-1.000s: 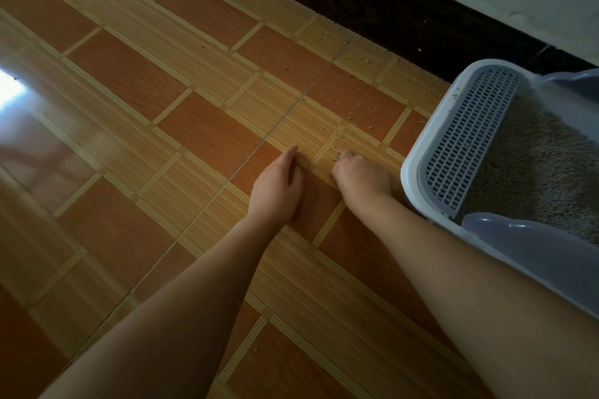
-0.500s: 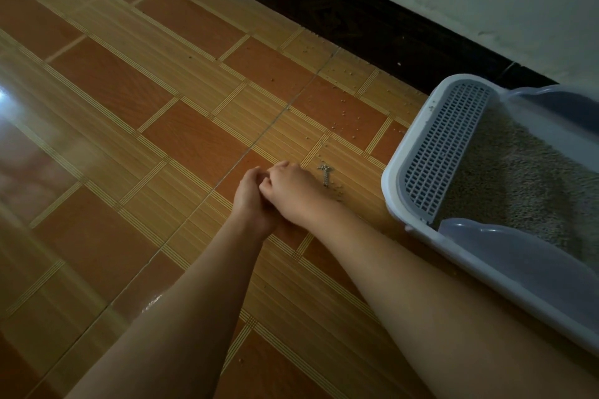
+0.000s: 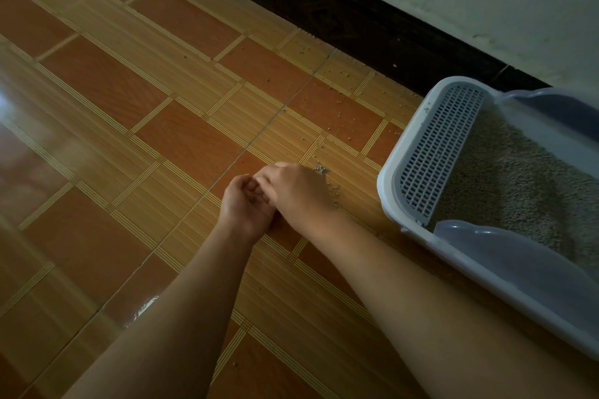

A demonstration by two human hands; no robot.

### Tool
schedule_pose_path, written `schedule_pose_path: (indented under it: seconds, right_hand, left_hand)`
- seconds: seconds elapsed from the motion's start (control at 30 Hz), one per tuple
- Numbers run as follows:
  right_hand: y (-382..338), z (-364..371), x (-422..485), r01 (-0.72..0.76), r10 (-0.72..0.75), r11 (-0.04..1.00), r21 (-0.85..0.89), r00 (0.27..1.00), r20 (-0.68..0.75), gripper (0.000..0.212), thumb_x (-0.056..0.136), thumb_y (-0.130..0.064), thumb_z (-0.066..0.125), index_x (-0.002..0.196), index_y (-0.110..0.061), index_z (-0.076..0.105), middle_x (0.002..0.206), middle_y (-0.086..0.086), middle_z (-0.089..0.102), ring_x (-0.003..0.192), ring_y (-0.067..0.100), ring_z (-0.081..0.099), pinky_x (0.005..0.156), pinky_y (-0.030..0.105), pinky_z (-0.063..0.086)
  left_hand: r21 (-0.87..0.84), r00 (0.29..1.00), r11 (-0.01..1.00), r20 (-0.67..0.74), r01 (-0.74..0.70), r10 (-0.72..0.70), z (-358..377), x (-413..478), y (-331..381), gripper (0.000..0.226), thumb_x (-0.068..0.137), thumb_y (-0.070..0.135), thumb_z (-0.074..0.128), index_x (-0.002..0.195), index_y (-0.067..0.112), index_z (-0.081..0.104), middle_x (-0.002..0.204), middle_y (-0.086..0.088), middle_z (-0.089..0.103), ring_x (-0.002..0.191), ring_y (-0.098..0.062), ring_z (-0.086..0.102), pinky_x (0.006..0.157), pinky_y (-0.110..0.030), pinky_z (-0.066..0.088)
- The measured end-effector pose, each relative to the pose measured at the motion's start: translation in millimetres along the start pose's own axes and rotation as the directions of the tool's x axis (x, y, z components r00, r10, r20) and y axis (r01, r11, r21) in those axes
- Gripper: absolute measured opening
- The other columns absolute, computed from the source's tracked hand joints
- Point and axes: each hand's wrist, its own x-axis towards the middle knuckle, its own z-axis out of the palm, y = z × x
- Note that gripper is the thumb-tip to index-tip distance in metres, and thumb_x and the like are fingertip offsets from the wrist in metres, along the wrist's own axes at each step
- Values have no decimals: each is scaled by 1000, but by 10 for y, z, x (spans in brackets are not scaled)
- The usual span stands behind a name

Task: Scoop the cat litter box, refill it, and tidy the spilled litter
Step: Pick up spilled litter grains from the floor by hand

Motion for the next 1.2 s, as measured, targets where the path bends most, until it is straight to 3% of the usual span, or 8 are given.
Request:
schedule_pose_path:
  seconds: [0.03,0.17,0.27,0.37,0.57,0.73,0.97,1.2]
  right_hand:
    - [45,3,-21,-6,8,999,36,998,-58,33,100,-27,36,106,-11,64,96,3,64,82,21,62,62,29,47]
    - [333,58,-118,-141,177,977,162,956,-235,33,100,-24,35,121,-11,58,112,4,61,101,17,54,79,24,44]
    - [629,206,-182,-275,282,959,63,946,-163,41,100,-26,32,139,-14,40,142,2,43,131,16,36,101,24,32]
    - [793,318,-204,-253,253,967,22,967,2,47,101,-28,25,147,-15,22,155,-1,20,144,15,9,117,31,12]
    - [836,389,-304,-129,128,991,41,992,16,47,101,-27,23,144,-10,28,153,2,26,144,14,11,116,25,6]
    - [809,434,-472,-83,86,995,50,995,-57,57,93,-33,18,134,-5,46,141,7,46,138,20,32,111,28,20]
    - [802,370,-643,-233,238,971,50,951,-200,55,93,-35,28,136,-4,44,137,10,50,130,27,43,105,33,31]
    - [719,415,-711,-426,435,878,-217,900,-3,73,94,-53,16,147,-6,-2,156,10,-7,145,22,-9,117,36,-2]
  left_hand:
    - [2,1000,1000,4,-18,18,9,-12,6,53,99,18,30,59,4,61,55,-4,60,50,-12,61,52,-21,54]
    - [5,999,999,34,-32,32,-6,3,66,41,100,18,27,95,-6,60,82,-20,72,72,-28,72,72,-37,57]
    - [-14,999,999,20,-51,51,-21,24,92,41,100,18,28,96,-7,60,82,-20,72,73,-29,72,74,-38,57]
    - [-21,998,998,28,-64,64,-5,16,91,40,100,17,28,97,-7,60,84,-20,72,74,-29,72,75,-38,57]
    - [-31,996,997,41,-75,76,8,27,82,39,100,17,28,100,-6,59,87,-20,72,77,-29,72,79,-38,56]
    - [-12,996,997,38,-74,75,10,25,74,38,100,16,27,100,-6,59,86,-20,72,77,-29,72,80,-39,56]
    - [4,997,997,16,-73,73,-11,-12,89,39,100,16,28,98,-8,60,88,-21,72,81,-31,71,85,-38,55]
    - [-6,996,996,17,-90,90,-68,-45,141,39,99,15,28,100,-8,59,90,-22,71,81,-30,72,79,-38,57]
